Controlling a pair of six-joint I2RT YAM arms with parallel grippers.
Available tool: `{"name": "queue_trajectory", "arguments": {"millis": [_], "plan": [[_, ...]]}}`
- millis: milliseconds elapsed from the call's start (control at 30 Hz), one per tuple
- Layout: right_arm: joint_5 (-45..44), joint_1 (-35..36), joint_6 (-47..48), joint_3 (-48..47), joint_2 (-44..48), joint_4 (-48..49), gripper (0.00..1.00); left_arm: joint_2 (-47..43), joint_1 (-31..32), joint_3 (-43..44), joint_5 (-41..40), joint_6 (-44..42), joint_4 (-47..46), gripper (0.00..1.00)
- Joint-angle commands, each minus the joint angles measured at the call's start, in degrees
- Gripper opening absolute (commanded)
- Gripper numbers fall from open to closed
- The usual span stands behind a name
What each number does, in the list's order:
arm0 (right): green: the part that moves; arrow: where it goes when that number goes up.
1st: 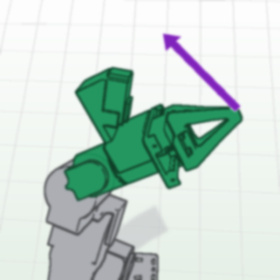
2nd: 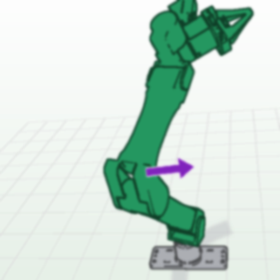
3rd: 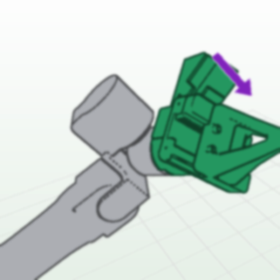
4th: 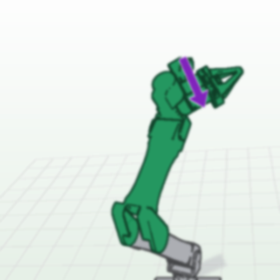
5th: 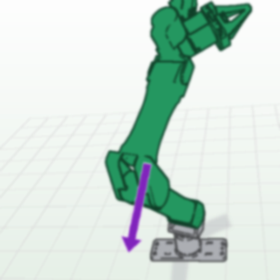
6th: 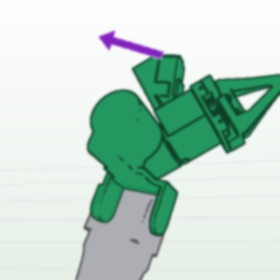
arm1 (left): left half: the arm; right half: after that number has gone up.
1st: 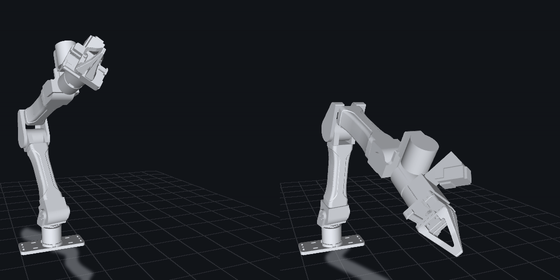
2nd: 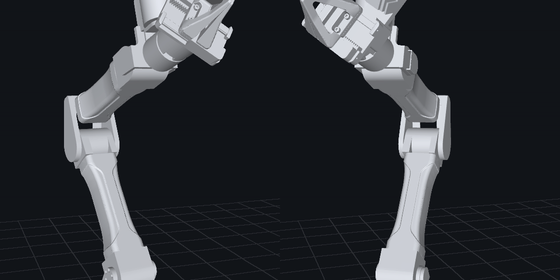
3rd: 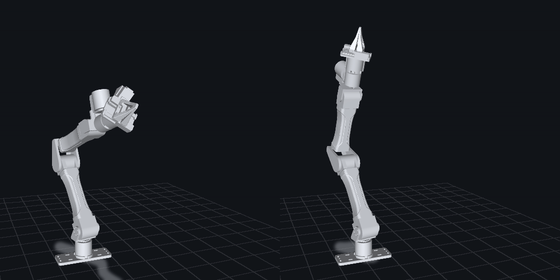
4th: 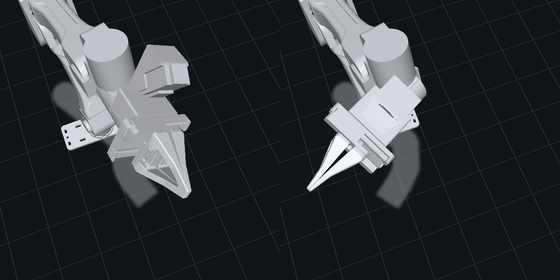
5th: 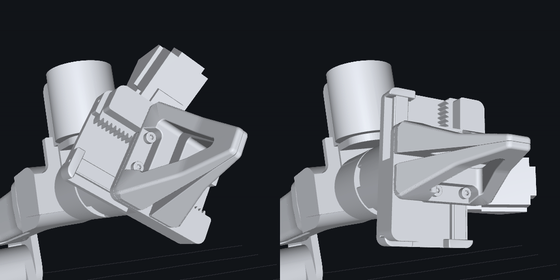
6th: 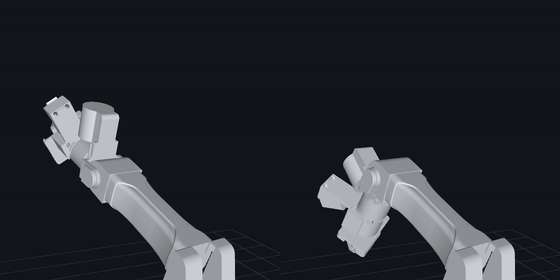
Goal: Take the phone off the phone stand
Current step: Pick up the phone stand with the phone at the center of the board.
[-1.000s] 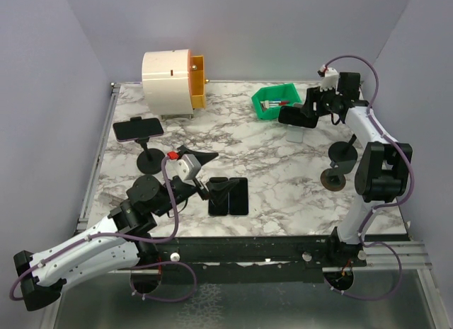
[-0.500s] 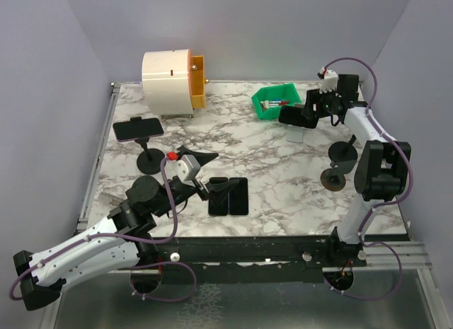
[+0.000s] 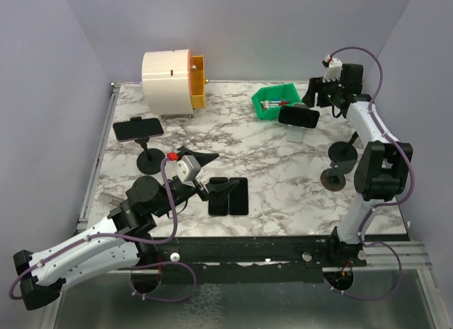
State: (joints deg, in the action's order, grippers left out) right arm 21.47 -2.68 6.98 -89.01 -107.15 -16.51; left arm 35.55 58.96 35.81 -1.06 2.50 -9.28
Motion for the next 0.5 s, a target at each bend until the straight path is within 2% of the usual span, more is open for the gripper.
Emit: {"name": "queue_trajectory", "arguments": {"millis": [0, 167, 467], "plan": [[3.5, 0.2, -2.9, -4.2, -2.7, -0.4, 0.67, -0.3, 0.2, -0.3, 0.5, -0.6, 0.0, 0.99], [7.5, 0.2, -2.3, -6.4, -6.4, -1.4, 0.61, 0.0, 0.3, -0.5, 0.2, -1.0, 0.0, 0.99], [10.4, 0.1, -1.6, -8.2, -9.7, -2.0, 0.61, 1.5, 0.3, -0.6, 0.8, -1.0, -0.2, 0.99]]}}
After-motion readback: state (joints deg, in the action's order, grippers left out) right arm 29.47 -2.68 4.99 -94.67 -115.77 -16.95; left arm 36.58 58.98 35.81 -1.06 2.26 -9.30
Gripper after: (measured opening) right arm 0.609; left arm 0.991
